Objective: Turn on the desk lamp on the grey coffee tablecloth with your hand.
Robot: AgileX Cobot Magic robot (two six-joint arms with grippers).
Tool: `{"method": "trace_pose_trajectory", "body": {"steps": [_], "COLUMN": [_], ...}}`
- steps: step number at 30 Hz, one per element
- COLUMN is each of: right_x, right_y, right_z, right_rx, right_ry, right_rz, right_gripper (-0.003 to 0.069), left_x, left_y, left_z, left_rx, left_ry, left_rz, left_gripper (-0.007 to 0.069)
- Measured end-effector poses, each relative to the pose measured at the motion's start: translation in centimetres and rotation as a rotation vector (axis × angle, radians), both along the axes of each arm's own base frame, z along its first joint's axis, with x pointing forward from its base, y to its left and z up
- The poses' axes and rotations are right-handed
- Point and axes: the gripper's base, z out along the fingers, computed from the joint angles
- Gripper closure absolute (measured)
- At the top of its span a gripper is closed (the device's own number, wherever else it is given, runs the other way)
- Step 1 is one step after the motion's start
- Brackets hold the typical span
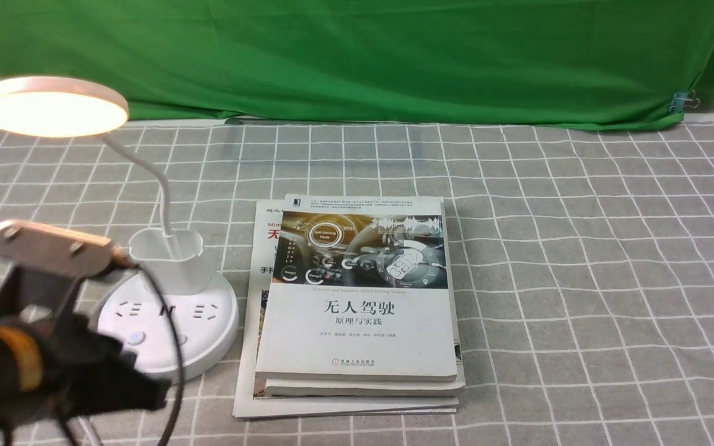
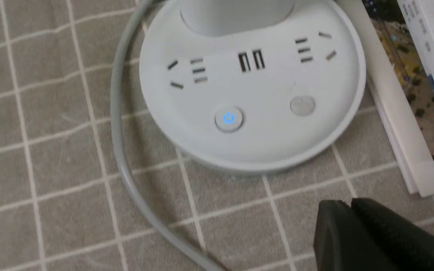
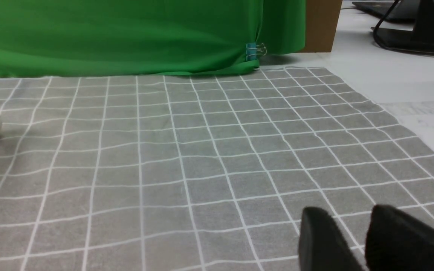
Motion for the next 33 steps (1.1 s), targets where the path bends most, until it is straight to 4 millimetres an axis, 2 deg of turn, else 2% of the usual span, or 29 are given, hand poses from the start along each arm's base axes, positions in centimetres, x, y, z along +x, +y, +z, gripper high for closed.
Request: {"method": "trace_pose_trajectory", "body": {"steps": [2,9,10,13,19,25,33], "right_x": [0.0,0.0,0.0,0.0,0.0,0.0,0.0], "right_y": [0.0,0.0,0.0,0.0,0.0,0.0,0.0], "right_z": [0.0,0.0,0.0,0.0,0.0,0.0,0.0], "right_rx": [0.000,0.000,0.000,0.000,0.000,0.000,0.000], "right_ry": [0.000,0.000,0.000,0.000,0.000,0.000,0.000], "right_rz": [0.000,0.000,0.000,0.000,0.000,0.000,0.000], "right_gripper": [0.0417,0.0417,0.0417,0.0417,0.0417,0.0417,0.0416], "left_x": [-1.3,-5.3,-5.3,-7.7,-10.8,-12.2,-12.3], "left_y": [0.4,1.5,1.5,2.4,3.6,4.2,4.2], "left_z": [0.3,3.5,3.5,4.9,5.6,6.2,6.2], "left_rx": [-0.045,-0.152,-0.151,-0.175,-0.231,-0.236,-0.224], "left_ry": [-0.030,-0.225,-0.226,-0.350,-0.522,-0.632,-0.641], "left_rz": [0.012,-0.034,-0.036,-0.061,-0.067,-0.085,-0.094], "left_gripper": [0.0606,0.0606,0.0606,0.0606,0.0606,0.0606,0.0606]}}
